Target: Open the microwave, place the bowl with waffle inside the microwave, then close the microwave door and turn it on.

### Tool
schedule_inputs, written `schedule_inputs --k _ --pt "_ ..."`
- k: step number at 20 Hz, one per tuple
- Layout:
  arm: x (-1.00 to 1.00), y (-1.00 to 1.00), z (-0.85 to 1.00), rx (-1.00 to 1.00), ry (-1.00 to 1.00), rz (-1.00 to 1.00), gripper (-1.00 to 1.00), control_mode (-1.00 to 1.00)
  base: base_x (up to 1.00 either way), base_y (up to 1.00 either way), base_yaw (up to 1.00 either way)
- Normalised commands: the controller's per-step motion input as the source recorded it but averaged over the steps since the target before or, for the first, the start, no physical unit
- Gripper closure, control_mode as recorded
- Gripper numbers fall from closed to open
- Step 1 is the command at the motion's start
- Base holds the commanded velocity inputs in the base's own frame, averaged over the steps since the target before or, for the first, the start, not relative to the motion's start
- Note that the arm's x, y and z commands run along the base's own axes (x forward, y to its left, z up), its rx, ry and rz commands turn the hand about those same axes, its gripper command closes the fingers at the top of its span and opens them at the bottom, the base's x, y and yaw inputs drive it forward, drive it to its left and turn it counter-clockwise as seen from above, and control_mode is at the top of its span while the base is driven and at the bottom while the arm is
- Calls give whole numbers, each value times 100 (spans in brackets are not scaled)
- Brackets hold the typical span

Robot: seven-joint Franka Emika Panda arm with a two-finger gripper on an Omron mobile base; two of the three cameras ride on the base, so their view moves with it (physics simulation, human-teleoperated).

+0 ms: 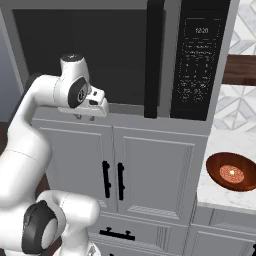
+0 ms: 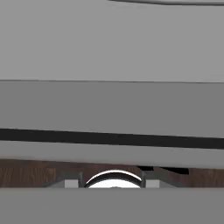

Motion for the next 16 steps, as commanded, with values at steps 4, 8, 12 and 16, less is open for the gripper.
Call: schedule_inputs --k 4,8,12,16 --pt "-17 0 0 0 -2 0 -100 -100 0 0 0" --pt "-85 -32 0 0 -25 -11 -100 -100 0 0 0" --pt "-100 -51 15 0 -65 -3 -100 -100 0 0 0" --pt "-31 -93 43 0 -74 0 -100 -100 0 0 0"
